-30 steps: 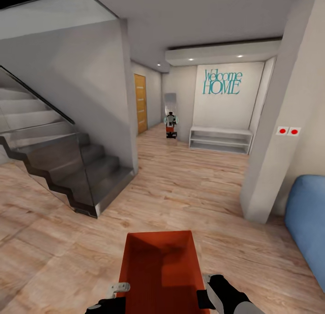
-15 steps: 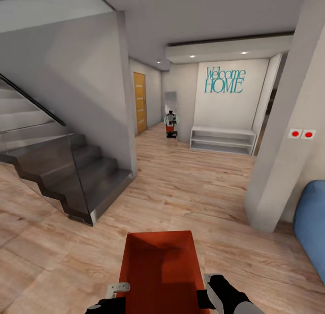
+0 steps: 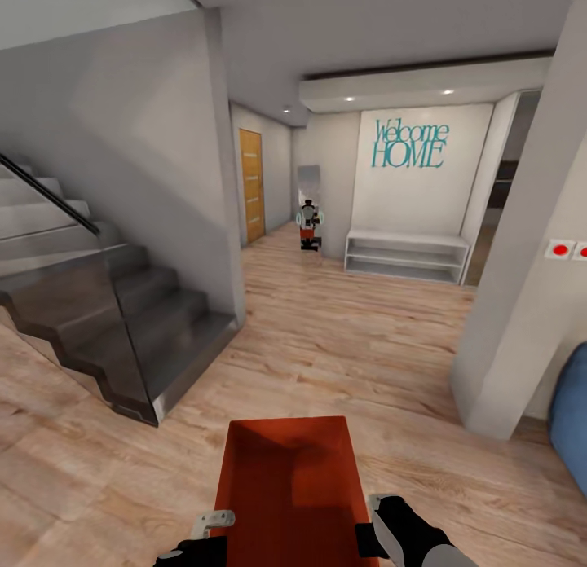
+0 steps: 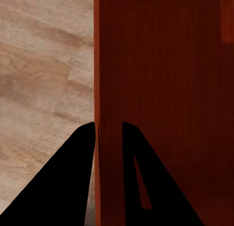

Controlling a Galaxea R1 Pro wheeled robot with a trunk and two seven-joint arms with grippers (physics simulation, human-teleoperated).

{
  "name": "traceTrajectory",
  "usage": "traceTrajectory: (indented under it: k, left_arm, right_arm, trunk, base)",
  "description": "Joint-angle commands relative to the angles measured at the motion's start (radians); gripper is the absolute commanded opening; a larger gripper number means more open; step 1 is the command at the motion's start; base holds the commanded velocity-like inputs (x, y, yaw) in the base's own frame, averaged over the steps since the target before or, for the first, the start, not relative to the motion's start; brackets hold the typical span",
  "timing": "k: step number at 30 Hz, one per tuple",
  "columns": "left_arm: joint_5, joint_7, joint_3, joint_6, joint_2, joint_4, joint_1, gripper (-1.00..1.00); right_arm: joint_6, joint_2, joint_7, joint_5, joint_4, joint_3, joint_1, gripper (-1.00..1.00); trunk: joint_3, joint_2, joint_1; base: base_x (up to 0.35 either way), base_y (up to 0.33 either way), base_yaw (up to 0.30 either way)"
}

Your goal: Move the two storage containers from the living room to the garage. In the garage, place one container on the floor and stack the other container on top of it (either order is fine).

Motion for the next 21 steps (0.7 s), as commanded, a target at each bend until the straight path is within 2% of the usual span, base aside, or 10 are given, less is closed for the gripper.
traceTrajectory:
  k: [1, 21]
  left_arm:
    - [0.015, 0.004, -0.022, -0.041, 0.002, -0.006, -0.001, -1.0]
    - [0.015, 0.004, -0.022, -0.041, 0.002, -0.006, -0.001, -1.0]
  right_arm:
    - [0.023, -0.015, -0.004, -0.02, 0.002, 0.021, 0.0, -1.0]
    - [0.023, -0.015, -0.004, -0.02, 0.002, 0.021, 0.0, -1.0]
  trunk:
    - [-0.001, -0.001, 0.001]
    - [-0.001, -0.001, 0.001]
  base:
    - [0.343, -0.028, 0.0]
    - [0.341, -0.105, 0.0]
